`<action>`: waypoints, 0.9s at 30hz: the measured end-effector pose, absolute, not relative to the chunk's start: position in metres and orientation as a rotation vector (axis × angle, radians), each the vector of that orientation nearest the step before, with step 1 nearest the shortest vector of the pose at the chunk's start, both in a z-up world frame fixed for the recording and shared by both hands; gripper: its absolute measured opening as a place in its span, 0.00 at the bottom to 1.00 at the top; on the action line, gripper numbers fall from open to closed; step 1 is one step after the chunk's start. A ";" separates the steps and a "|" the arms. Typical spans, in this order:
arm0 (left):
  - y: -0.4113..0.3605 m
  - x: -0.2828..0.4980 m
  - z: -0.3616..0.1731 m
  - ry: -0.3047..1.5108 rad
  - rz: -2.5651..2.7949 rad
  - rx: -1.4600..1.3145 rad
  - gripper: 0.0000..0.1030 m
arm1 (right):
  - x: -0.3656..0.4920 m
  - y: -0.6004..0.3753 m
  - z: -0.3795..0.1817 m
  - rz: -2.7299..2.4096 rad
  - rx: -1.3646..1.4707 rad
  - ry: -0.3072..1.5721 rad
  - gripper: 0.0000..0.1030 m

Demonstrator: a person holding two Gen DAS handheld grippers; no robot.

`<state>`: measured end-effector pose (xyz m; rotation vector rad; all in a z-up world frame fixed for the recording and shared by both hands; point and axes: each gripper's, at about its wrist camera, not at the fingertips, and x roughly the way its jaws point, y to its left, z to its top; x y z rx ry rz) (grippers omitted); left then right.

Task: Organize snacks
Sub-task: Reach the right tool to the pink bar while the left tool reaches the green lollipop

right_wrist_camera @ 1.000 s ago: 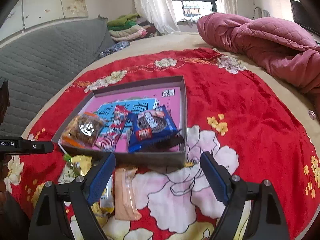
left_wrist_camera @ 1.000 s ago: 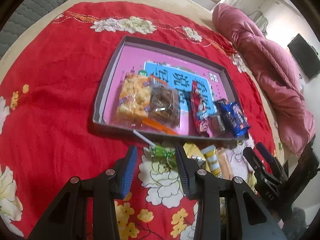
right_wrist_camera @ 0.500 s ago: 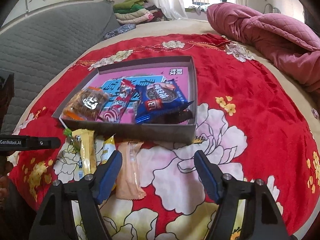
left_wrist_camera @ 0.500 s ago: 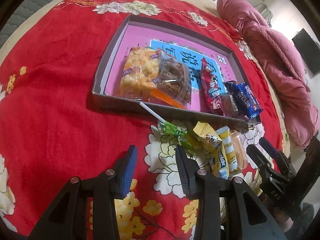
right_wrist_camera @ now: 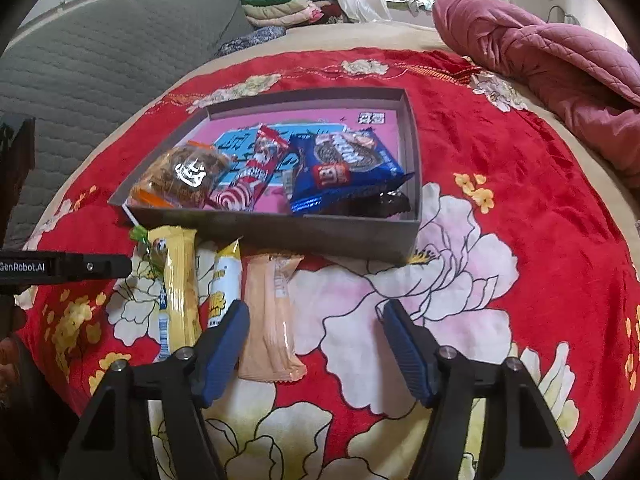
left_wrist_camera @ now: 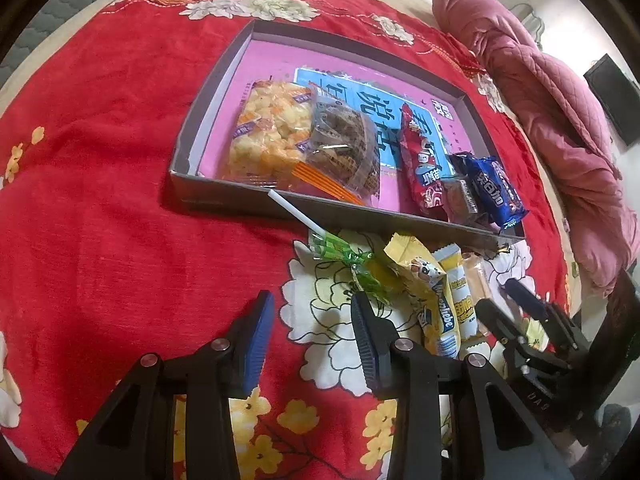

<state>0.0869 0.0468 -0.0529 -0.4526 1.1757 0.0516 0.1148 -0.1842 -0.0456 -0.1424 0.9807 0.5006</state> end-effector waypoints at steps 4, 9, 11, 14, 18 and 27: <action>0.043 0.091 -0.055 1.174 0.045 -0.456 0.39 | 0.112 -0.178 -0.050 0.529 -0.168 0.997 0.63; 0.038 0.097 -0.057 1.163 0.034 -0.464 0.39 | 0.105 -0.170 -0.053 0.562 -0.212 0.995 0.59; 0.037 0.101 -0.058 1.159 0.029 -0.467 0.39 | 0.105 -0.168 -0.054 0.567 -0.214 0.995 0.59; 0.035 0.106 -0.059 1.144 0.017 -0.483 0.39 | 0.106 -0.166 -0.055 0.576 -0.212 0.994 0.58; 0.034 0.112 -0.060 1.131 0.002 -0.505 0.39 | 0.108 -0.166 -0.056 0.589 -0.200 0.997 0.58; 0.029 0.121 -0.071 1.135 -0.007 -0.528 0.39 | 0.112 -0.165 -0.058 0.615 -0.179 0.995 0.52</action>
